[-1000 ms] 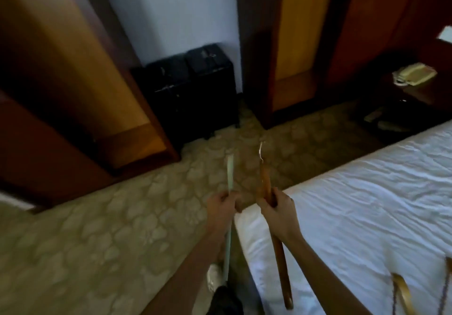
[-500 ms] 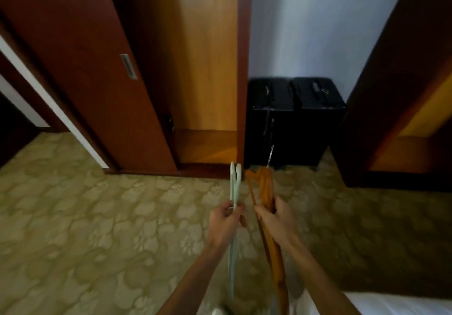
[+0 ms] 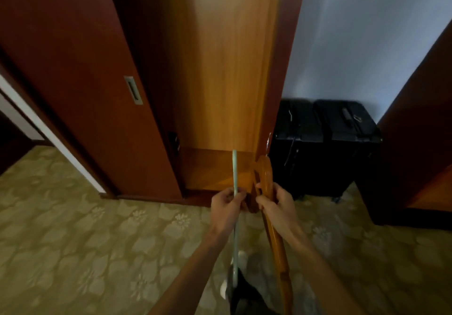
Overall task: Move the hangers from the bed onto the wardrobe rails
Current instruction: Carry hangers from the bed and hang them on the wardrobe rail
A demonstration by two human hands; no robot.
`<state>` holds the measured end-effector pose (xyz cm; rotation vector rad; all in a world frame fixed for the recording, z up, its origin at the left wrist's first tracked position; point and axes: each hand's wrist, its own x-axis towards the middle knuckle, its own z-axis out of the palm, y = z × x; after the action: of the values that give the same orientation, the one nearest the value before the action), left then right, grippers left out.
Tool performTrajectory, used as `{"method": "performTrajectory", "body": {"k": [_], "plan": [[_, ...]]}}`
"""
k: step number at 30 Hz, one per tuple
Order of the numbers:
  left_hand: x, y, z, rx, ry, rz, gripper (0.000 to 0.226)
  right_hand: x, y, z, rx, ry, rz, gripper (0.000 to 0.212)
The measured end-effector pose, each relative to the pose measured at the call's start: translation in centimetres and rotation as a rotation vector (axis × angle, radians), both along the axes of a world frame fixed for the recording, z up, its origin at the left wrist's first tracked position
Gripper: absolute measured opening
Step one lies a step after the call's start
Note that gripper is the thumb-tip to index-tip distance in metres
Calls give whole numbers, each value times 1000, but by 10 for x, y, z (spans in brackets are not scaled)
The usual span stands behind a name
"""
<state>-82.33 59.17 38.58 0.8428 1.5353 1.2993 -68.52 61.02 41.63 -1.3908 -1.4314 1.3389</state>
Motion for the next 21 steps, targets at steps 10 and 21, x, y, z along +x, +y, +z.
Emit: {"method": "performTrajectory", "body": {"k": [10, 21], "plan": [[-68, 251, 52, 82, 29, -32, 13, -67, 243, 56, 38, 92, 18, 13], [-117, 432, 170, 246, 150, -57, 26, -124, 415, 167, 273, 47, -55, 9]]}}
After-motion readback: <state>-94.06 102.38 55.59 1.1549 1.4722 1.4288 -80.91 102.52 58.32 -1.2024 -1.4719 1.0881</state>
